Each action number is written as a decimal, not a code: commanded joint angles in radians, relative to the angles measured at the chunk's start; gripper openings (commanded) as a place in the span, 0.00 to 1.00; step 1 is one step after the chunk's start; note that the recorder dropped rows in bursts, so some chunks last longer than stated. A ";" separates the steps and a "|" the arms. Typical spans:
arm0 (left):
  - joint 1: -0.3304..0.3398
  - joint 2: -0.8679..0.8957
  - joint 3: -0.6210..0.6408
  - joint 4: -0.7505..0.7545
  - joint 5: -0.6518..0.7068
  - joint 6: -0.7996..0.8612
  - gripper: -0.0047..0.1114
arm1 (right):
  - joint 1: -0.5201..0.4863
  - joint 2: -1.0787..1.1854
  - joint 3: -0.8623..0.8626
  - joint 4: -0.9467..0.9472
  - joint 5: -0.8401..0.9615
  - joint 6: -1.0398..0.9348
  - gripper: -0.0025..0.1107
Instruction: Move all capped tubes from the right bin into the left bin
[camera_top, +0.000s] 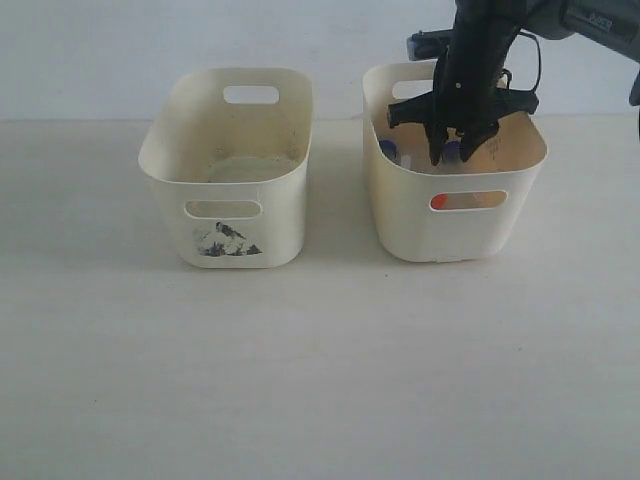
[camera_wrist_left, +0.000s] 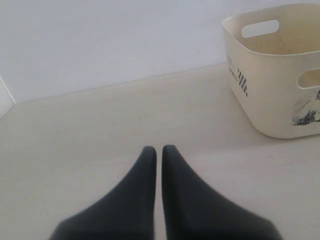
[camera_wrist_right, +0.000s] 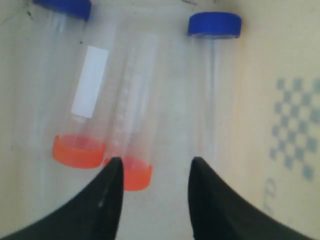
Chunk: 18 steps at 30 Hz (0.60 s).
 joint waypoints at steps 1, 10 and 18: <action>-0.001 0.000 -0.004 -0.004 -0.009 -0.013 0.08 | -0.003 -0.002 0.000 0.009 -0.016 0.004 0.25; -0.001 0.000 -0.004 -0.004 -0.009 -0.013 0.08 | -0.003 -0.014 0.000 0.021 -0.018 0.004 0.37; -0.001 0.000 -0.004 -0.004 -0.009 -0.013 0.08 | -0.003 -0.100 0.000 -0.009 -0.066 -0.001 0.38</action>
